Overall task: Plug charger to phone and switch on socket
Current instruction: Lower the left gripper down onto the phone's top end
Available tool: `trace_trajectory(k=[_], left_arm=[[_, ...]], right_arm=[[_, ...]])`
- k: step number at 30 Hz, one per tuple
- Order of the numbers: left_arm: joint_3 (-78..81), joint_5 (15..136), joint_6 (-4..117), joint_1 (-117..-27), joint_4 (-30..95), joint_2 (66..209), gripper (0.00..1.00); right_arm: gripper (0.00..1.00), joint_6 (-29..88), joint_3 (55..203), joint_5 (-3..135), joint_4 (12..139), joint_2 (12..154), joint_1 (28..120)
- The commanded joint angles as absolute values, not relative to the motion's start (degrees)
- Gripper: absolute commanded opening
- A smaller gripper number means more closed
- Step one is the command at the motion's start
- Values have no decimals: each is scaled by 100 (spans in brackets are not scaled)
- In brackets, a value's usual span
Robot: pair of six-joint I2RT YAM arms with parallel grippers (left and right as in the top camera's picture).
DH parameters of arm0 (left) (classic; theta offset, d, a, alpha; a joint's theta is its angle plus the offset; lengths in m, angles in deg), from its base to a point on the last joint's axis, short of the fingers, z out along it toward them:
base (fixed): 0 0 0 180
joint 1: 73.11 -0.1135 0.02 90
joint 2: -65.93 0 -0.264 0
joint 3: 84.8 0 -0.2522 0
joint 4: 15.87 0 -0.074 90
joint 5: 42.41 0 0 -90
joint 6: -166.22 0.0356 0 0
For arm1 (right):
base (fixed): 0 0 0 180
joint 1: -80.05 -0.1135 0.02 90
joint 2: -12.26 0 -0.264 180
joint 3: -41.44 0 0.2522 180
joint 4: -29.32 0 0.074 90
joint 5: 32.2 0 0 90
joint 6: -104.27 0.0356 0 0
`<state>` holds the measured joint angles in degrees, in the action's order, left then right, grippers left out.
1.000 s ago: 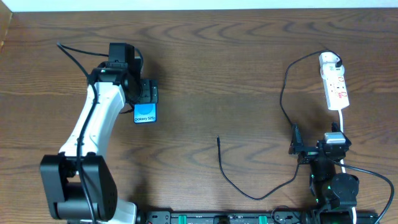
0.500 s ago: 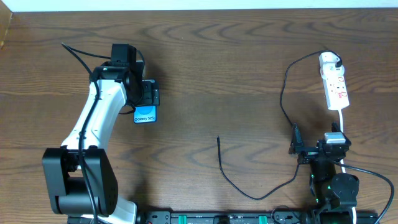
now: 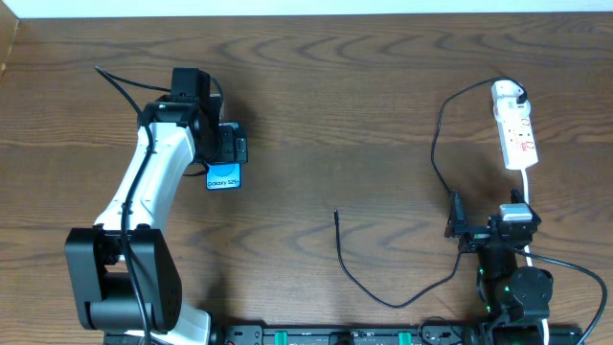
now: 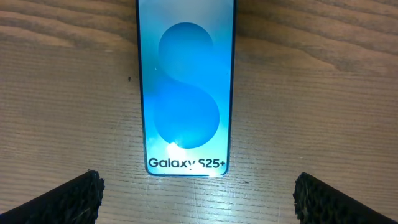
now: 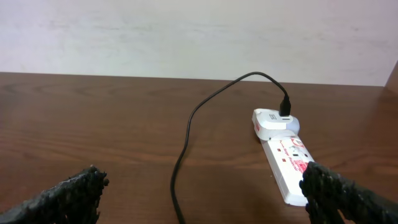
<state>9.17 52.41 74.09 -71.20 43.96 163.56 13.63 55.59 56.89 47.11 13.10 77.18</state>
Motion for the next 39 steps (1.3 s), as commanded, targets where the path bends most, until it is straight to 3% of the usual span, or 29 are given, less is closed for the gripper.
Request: trace_trajectory(k=[1,11,39], left_arm=[[736,5267,7407,-7137,4468,16386,98],[-473,4950,7289,-7144,5637,17145,98],[-475,4954,7289,-7144,5091,18465,98]], right_arm=[[99,1402,5552,5645,4733,1264,7679],[99,1402,5552,5645,4733,1264,7679],[99,1402,5552,5645,4733,1264,7679]])
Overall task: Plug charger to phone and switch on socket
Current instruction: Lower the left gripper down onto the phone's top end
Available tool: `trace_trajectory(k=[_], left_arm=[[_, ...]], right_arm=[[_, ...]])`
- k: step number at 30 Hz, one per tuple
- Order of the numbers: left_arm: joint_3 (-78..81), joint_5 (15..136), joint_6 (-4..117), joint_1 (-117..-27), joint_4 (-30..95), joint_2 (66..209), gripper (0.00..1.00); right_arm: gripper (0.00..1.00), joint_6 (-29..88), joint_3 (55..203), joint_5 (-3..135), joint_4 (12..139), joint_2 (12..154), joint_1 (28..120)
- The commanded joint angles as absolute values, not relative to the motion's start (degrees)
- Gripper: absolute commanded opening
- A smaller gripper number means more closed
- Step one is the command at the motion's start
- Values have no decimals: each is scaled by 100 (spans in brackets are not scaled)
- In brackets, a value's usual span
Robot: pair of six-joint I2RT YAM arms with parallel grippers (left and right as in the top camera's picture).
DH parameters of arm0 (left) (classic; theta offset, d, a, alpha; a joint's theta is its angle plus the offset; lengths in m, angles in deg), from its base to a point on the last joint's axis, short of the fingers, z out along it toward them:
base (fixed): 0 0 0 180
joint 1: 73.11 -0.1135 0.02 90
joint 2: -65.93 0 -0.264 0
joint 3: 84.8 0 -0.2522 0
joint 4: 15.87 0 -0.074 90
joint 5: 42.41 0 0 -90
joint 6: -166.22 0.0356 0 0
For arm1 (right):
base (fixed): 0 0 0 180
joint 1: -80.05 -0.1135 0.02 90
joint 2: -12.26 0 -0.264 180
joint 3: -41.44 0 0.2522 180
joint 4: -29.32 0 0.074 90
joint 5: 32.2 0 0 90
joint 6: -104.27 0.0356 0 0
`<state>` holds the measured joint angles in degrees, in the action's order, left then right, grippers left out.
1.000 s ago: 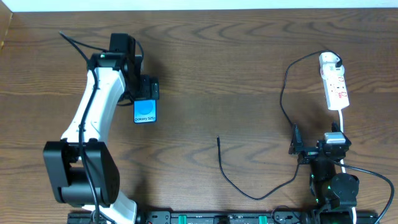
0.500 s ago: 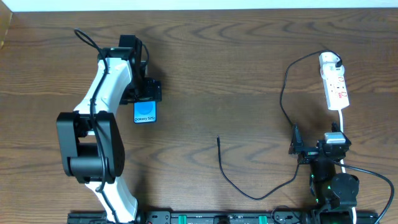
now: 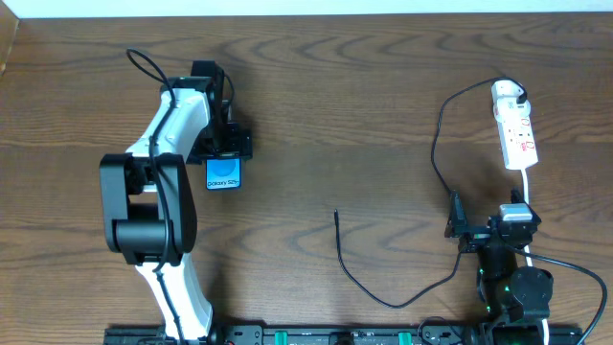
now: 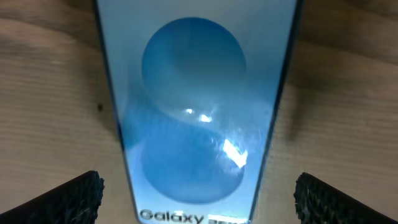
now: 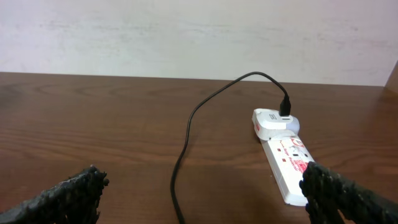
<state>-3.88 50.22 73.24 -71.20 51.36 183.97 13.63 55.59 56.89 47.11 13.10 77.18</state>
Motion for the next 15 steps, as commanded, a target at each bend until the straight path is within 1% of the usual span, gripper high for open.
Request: trace_trajectory(k=[1,15], left_arm=[[-475,4954,7291,-7144,5062,18480,98],[-316,4948,7293,-7144,4763,18585,98]], right_arm=[[99,1400,5552,5643,4733,1264,7679],[99,1402,5552,5645,4733,1264,7679]])
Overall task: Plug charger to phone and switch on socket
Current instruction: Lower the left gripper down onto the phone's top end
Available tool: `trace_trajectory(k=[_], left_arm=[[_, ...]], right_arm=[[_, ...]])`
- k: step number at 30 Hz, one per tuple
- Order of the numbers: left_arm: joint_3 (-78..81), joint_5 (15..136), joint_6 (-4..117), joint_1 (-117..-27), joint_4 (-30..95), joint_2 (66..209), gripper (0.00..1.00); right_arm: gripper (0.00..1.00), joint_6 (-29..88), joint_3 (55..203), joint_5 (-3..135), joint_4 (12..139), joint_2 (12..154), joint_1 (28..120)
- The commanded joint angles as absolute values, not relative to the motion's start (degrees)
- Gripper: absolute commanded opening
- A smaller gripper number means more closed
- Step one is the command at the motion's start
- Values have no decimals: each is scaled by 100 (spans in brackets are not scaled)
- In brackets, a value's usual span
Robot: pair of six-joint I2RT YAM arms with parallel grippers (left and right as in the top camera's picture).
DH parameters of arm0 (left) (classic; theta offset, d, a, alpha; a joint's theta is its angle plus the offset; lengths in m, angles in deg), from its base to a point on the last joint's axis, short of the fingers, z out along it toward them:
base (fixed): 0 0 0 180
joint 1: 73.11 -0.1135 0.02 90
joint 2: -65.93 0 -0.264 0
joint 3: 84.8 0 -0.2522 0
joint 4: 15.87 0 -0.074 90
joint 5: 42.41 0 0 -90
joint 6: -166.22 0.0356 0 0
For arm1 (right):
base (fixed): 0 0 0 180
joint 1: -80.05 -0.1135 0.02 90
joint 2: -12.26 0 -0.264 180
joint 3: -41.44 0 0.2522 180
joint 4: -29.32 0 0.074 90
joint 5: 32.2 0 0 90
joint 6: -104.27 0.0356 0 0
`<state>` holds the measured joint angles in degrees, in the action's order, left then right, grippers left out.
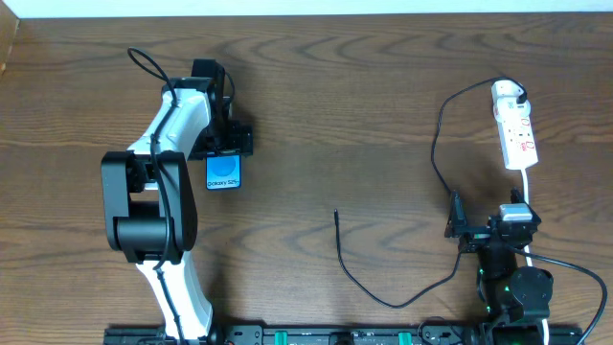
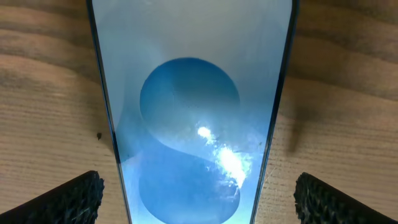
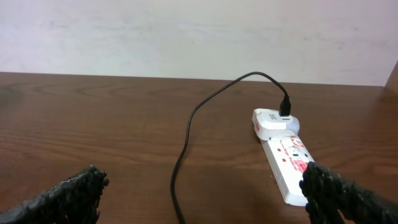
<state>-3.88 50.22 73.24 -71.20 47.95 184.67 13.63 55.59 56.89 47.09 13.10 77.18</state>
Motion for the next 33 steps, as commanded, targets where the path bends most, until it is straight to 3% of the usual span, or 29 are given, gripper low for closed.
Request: trace_trajectory(k=[1,33], left_arm=[[-313,4948,7293,-7144,4761,18585,98],[-18,4948,7293,-7144,4291,18585,98]], right_arm=[[99,1402,5552,5645,4733,1264,7679],[99,1402,5552,5645,4733,1264,7679]])
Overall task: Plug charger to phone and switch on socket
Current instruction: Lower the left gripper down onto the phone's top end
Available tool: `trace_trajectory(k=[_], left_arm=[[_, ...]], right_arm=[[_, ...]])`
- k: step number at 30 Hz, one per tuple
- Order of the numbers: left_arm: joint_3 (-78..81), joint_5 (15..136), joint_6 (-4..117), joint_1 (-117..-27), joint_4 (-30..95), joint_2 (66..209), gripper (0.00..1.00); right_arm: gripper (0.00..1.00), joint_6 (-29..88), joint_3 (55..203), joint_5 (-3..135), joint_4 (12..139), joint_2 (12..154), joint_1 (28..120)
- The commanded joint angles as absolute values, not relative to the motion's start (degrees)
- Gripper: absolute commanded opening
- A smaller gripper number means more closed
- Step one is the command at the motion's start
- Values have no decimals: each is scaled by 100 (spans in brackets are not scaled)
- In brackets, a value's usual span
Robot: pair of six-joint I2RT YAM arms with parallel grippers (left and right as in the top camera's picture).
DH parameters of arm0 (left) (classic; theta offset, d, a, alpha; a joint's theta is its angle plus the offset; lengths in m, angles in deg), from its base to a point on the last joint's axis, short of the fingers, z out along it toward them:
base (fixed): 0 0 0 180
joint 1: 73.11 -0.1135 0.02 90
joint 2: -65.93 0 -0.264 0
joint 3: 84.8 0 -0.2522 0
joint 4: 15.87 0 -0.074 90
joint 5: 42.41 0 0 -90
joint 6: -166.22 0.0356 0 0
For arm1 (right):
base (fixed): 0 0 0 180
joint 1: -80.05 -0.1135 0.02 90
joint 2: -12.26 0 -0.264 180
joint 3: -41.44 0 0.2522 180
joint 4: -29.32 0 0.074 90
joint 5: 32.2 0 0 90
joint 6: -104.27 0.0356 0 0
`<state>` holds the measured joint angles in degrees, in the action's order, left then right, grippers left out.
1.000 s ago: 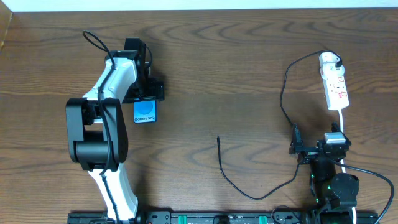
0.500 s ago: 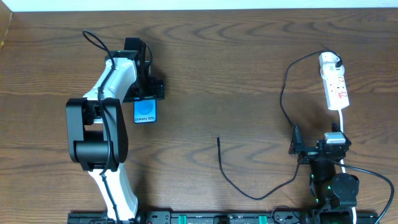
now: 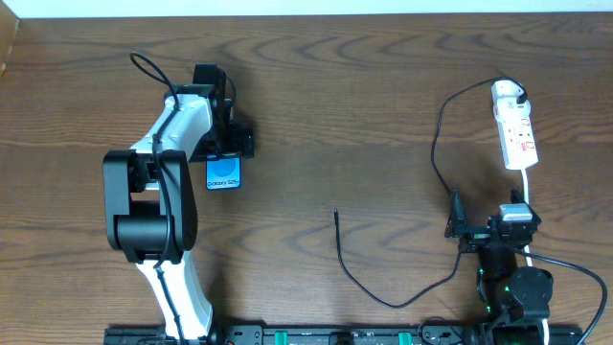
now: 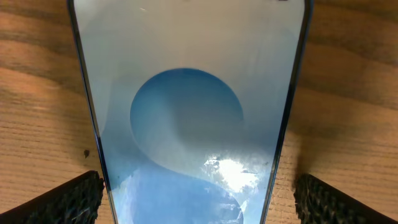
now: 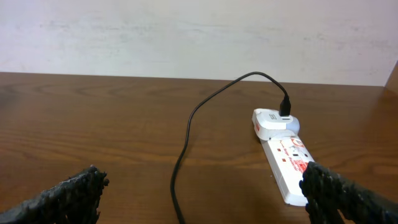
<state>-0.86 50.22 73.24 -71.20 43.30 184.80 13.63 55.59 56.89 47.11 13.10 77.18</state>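
Note:
The phone (image 3: 223,172), with a lit blue screen, lies flat at the left of the table. My left gripper (image 3: 223,144) is low over its far end and open. In the left wrist view the phone (image 4: 186,112) fills the space between the fingertips (image 4: 62,199), which stand apart on either side of it. The black charger cable (image 3: 436,144) runs from a white adapter (image 3: 508,93) in the white socket strip (image 3: 518,139) to its free plug end (image 3: 335,213) mid-table. My right gripper (image 3: 488,213) is open near the front right, holding nothing, and faces the strip (image 5: 291,168).
The cable (image 5: 186,143) loops across the wood in front of the right gripper (image 5: 199,202). A pale wall (image 5: 186,31) stands behind the table's far edge. The left arm (image 3: 153,192) arches over the table's left side.
In the left wrist view the phone looks larger and its lower end has dropped out of sight, so the left gripper is closer to it. The right arm, cable and strip are unchanged.
First the left gripper hovered open above the phone, its whole lower half and label in the wrist view. Then the arm stood in a different pose with the gripper nearer the phone. At each later moment the phone looms larger. The right side stayed still.

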Motion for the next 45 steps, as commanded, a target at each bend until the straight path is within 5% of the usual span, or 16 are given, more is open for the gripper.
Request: trace_trajectory(k=[1,45], left_arm=[[14,4948,7296,-7144,4225,18585,98],[180,4946,7296,-7144,4417,18585,98]], right_arm=[[99,1402,5552,5645,4735,1264,7679],[99,1402,5552,5645,4733,1264,7679]])
